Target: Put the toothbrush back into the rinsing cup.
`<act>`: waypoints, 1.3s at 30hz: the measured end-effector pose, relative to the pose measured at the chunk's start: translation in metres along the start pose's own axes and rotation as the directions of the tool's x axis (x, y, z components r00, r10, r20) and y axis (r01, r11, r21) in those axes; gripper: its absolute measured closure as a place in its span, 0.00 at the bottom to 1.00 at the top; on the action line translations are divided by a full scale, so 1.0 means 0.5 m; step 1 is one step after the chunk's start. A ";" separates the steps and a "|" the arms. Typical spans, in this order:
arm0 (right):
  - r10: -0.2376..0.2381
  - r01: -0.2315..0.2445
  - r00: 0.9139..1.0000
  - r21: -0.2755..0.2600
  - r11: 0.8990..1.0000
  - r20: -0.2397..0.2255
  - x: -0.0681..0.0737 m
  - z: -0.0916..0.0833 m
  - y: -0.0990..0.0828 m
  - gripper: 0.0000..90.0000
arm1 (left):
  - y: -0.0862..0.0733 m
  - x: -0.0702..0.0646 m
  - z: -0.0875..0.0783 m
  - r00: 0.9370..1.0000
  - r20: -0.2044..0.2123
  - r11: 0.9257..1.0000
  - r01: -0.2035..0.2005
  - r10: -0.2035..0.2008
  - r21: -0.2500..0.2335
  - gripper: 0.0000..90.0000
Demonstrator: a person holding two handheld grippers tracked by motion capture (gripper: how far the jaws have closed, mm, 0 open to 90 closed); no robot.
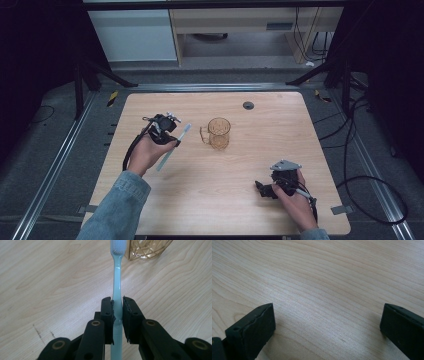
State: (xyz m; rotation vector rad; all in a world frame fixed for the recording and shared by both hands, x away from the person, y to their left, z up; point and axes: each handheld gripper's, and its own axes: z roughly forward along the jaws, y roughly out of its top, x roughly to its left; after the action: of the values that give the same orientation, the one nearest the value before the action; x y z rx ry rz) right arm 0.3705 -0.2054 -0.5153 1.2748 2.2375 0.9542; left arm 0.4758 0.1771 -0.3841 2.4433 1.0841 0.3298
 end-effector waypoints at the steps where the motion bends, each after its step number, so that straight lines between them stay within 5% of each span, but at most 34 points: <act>1: 0.000 0.000 1.000 0.000 1.000 0.000 0.000 0.000 0.000 0.00 | 0.000 0.000 0.000 1.000 0.000 1.000 0.000 0.000 0.000 0.88; 9: 0.000 0.000 1.000 0.000 1.000 0.000 0.000 0.000 0.000 0.00 | 0.032 -0.010 -0.043 1.000 0.004 0.994 0.006 -0.005 -0.113 0.88; 28: -0.008 0.008 1.000 -0.001 1.000 -0.006 0.001 0.000 0.000 0.00 | 0.036 -0.031 -0.052 0.998 0.067 0.980 0.019 -0.006 -0.201 0.88; 37: -0.012 0.012 1.000 0.000 1.000 -0.007 0.001 0.000 0.000 0.00 | 0.043 -0.041 -0.060 0.999 0.021 0.955 0.034 -0.029 -0.296 0.88; 39: -0.011 0.011 1.000 -0.002 1.000 -0.010 0.002 0.000 0.000 0.01 | 0.048 -0.051 -0.063 0.999 0.002 0.943 0.034 -0.035 -0.330 0.88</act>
State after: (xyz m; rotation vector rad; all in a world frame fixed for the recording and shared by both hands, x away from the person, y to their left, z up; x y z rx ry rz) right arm 0.3699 -0.2046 -0.5154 1.2587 2.2479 0.9607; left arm 0.4621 0.1532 -0.3459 2.1247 0.9829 0.4651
